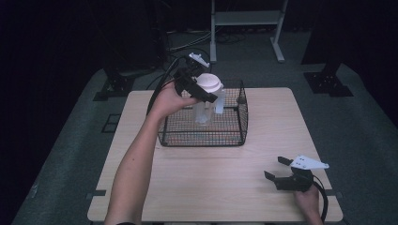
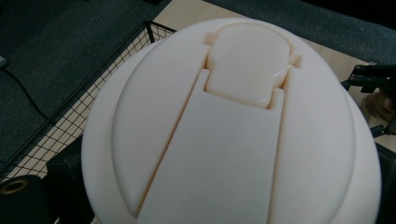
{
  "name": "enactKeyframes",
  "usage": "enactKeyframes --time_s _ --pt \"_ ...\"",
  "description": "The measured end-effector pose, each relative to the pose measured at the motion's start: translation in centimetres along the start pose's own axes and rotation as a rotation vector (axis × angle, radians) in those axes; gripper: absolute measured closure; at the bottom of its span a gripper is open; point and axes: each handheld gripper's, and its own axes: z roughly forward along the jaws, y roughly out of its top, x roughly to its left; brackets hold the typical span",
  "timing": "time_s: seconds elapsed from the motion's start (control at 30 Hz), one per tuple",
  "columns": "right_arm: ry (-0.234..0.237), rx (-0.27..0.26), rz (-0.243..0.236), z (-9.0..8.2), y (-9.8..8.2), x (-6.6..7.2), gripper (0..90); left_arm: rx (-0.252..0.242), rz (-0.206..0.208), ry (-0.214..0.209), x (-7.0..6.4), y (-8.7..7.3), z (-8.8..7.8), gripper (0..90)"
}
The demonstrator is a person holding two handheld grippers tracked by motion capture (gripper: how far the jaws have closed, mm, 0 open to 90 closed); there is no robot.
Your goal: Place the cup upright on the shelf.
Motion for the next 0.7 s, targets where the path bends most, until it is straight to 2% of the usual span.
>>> enactKeyframes --time_s 0.27,0.37,0.7 --pt "0.001 -0.004 0.006 0.0 0.0 0.0 12.9 -0.008 -0.025 0.02 0.9 0.0 0.7 5.0" --pt "0.002 -0.006 0.004 0.0 0.0 -0.1 12.9 0.009 -0.039 0.033 1.3 0.0 1.4 5.0" --pt "0.003 -0.009 0.008 -0.1 0.0 -0.1 12.9 0.017 -0.068 0.05 2.1 -0.2 3.1 5.0"
